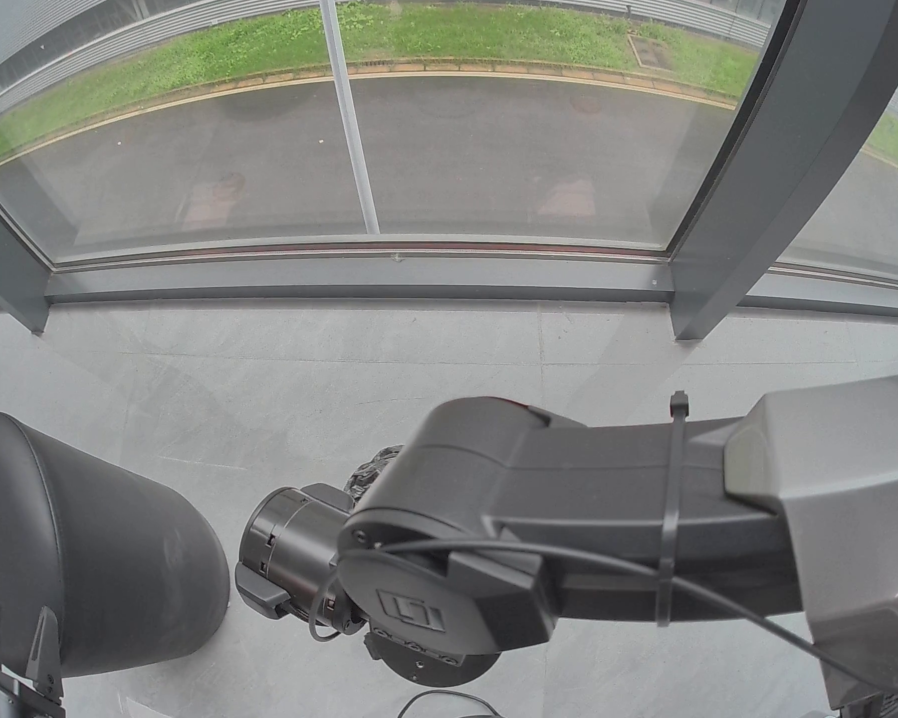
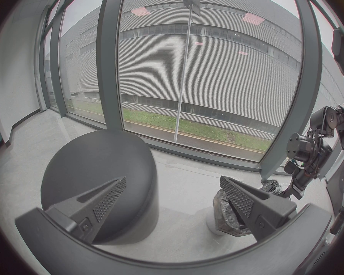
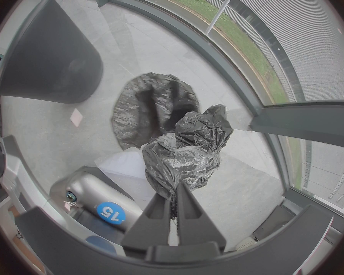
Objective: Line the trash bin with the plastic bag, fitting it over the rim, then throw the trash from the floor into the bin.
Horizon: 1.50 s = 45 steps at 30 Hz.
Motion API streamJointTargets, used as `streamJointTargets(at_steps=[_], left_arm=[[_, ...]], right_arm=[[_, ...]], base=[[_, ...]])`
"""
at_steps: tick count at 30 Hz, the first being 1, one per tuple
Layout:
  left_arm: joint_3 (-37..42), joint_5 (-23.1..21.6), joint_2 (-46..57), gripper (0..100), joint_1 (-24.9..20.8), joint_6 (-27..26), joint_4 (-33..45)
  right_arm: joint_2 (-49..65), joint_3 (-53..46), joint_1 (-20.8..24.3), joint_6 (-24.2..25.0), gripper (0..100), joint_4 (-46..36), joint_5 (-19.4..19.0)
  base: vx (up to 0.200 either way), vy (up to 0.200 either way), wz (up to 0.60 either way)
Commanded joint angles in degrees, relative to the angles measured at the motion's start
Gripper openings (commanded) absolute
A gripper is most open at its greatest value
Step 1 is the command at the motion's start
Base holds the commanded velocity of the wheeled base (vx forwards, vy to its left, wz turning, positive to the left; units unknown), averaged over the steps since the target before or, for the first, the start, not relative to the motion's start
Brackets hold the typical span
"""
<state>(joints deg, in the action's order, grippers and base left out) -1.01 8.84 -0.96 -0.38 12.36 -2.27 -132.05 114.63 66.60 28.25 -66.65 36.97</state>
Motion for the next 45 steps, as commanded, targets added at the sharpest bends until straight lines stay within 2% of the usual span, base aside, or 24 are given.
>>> streamJointTargets(at_steps=[1,13,17,34,35,45], left_arm=[[0.7,0.0,0.9,100,0.0,0.0,0.0],[0.7,0.0,0.9,100,0.0,0.0,0.0],[0.7,0.0,0.9,100,0.0,0.0,0.0],[0.7,0.0,0.9,100,0.0,0.1,0.0],[0.7,0.0,0.9,100,0.0,0.1,0.0],[0.7,0.0,0.9,100,0.0,0.2,-0.1]], right_arm=[[-2.5,0.0,-1.0,-0.1,0,1.3,-0.1],[-5.1,0.0,-3.4,-0.7,0,2.8,-0.1],[-6.6,0.0,-5.3,-1.3,0,5.9,-0.1],[-10.2,0.0,-6.9,-2.7,0,11.7,-0.1],[-10.2,0.0,-6.9,-2.8,100,11.7,-0.1],[-8.9,0.0,-7.4,-3.0,100,11.5,-0.2]], base=[[0.000,0.000,0.00],[0.000,0.000,0.00],[0.000,0.000,0.00],[0.000,0.000,0.00],[0.000,0.000,0.00],[0.000,0.000,0.00]])
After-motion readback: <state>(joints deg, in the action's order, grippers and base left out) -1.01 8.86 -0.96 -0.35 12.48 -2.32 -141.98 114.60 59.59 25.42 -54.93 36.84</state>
